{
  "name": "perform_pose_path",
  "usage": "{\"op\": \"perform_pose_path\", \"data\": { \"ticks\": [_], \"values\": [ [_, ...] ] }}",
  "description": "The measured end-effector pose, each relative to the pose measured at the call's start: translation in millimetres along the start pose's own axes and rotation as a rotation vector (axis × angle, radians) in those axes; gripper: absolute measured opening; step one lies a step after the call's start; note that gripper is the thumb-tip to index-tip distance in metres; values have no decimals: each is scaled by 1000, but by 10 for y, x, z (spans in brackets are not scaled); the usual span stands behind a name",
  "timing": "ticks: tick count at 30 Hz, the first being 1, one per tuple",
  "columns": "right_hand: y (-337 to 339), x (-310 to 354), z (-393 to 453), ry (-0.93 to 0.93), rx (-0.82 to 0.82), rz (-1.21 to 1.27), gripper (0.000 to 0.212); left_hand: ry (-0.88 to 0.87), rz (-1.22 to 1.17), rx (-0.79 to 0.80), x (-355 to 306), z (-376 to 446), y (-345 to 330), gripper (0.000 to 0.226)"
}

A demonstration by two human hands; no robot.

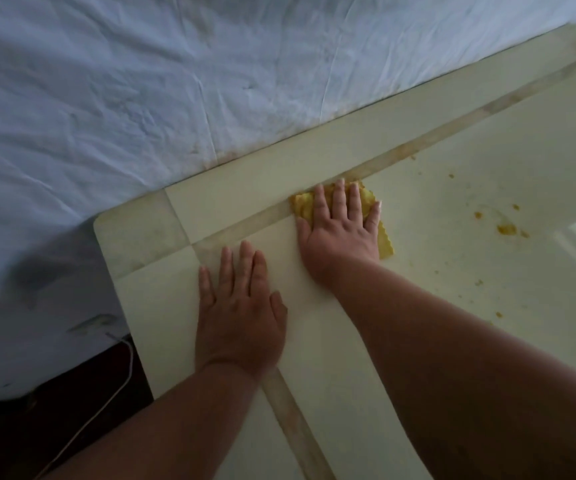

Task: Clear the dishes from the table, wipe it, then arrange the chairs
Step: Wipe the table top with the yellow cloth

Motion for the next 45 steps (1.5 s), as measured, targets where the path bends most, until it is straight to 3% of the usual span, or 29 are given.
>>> {"op": "perform_pose_path", "data": {
  "ticks": [14, 18, 28, 31, 45],
  "values": [
    [64, 92, 292, 4, -7, 8, 80, -17, 32, 50, 2, -23, 48, 66],
    [33, -106, -49, -6, -4, 12, 79, -15, 31, 67, 3, -10, 92, 63],
    [-2, -1133, -1361, 28, 22, 10, 78, 19, 162, 296, -136, 25, 282, 66],
    [-32, -1480, -1765, 47, 13, 8, 79, 97, 115, 236, -424, -195, 434, 74],
    [-28, -3232, -3860, 86, 46, 24, 79, -44, 64, 279, -2462, -2105, 294, 78]
  ]
}}
Point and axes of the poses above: each hand's wrist, its own z-axis towards the middle knuckle, its own y-axis out of the back of the hand, x = y × z, the point moved 2 cm from there along z, towards the middle knuckle, and after that the axes turned 8 degrees about z, right-handed, at the moved point
